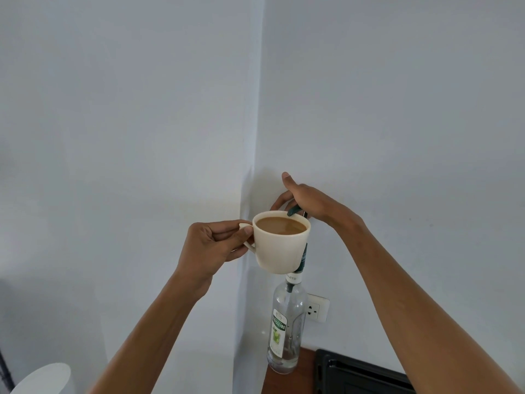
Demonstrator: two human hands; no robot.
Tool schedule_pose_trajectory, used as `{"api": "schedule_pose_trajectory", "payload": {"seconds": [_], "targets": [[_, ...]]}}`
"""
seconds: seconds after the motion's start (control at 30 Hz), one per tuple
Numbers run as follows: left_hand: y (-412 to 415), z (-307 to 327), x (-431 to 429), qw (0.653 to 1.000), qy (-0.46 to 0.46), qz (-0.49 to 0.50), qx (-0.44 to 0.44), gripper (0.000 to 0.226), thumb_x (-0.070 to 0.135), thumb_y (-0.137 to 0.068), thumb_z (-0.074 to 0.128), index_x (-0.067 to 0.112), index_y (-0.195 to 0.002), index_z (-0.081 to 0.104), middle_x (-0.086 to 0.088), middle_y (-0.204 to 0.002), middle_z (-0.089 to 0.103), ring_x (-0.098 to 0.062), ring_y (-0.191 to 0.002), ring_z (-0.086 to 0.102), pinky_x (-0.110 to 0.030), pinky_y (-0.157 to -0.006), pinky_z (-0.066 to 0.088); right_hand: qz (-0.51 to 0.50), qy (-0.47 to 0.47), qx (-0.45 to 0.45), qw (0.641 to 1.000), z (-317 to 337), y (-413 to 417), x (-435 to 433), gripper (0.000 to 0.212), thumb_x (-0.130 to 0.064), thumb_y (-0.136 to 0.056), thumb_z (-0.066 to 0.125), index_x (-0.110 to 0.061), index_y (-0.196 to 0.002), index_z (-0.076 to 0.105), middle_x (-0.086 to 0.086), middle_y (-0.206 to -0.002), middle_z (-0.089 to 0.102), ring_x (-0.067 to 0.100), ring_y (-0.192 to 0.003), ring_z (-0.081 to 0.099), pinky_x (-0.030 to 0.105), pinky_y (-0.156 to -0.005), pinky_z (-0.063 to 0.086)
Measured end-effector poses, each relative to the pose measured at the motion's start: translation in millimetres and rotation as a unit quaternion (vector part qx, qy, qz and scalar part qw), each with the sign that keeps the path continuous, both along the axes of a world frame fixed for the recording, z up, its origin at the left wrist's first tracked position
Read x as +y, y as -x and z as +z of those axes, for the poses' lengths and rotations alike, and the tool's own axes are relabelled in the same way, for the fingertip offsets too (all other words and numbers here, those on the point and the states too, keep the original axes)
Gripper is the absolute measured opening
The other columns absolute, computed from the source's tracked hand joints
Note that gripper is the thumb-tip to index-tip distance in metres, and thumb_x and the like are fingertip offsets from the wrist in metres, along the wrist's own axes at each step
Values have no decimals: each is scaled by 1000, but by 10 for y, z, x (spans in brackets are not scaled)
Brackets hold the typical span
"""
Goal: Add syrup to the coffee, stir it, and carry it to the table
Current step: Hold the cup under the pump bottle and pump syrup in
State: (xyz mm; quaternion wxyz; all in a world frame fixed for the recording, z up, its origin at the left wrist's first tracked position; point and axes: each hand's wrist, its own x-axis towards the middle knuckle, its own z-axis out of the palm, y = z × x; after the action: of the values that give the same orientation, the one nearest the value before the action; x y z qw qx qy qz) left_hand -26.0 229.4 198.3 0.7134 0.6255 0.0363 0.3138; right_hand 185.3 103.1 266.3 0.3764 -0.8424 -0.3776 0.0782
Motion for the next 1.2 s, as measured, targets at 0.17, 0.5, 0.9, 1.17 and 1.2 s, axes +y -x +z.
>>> {"api": "schedule_pose_trajectory", "payload": {"seconds": [0.17,0.5,0.9,1.17,1.2], "targets": [[-3,-5,9,1000,1,1,2,17,4,-88,74,3,-102,82,-13,-88,83,-17,-82,81,-20,-71,62,1,-2,-2,1000,-24,-21,-1,91,-72,-97,7,-25,-85,83,4,-90,77,19,-87,70,29,-67,48],[-11,-26,20,1000,8,-9,-6,21,11,-82,76,6,-102,83,-13,-91,83,-19,-86,81,-21,-72,63,0,2,-11,1000,-37,-21,-2,88,-74,-95,9,-30,-77,83,-2,-84,77,14,-81,70,24,-63,47],[-24,-41,55,1000,5,-9,0,18,5,-89,74,1,-105,81,-15,-93,83,-21,-86,81,-22,-73,63,-9,9,-20,1000,-67,-22,12,90,-83,-80,12,-27,-70,83,-6,-83,78,15,-81,71,24,-63,48],[-28,-67,68,1000,2,-18,6,15,7,-87,75,8,-99,84,-14,-92,83,-22,-87,81,-21,-72,63,-20,14,-22,999,-150,-33,16,92,-83,-81,15,-20,-72,81,-1,-88,78,18,-84,71,26,-66,49],[-28,-74,69,1000,4,-20,7,16,9,-86,76,9,-99,84,-14,-93,83,-22,-88,81,-21,-72,63,-19,15,-22,999,-162,-34,14,91,-82,-81,16,-20,-73,81,0,-89,78,17,-85,71,26,-66,49]]}}
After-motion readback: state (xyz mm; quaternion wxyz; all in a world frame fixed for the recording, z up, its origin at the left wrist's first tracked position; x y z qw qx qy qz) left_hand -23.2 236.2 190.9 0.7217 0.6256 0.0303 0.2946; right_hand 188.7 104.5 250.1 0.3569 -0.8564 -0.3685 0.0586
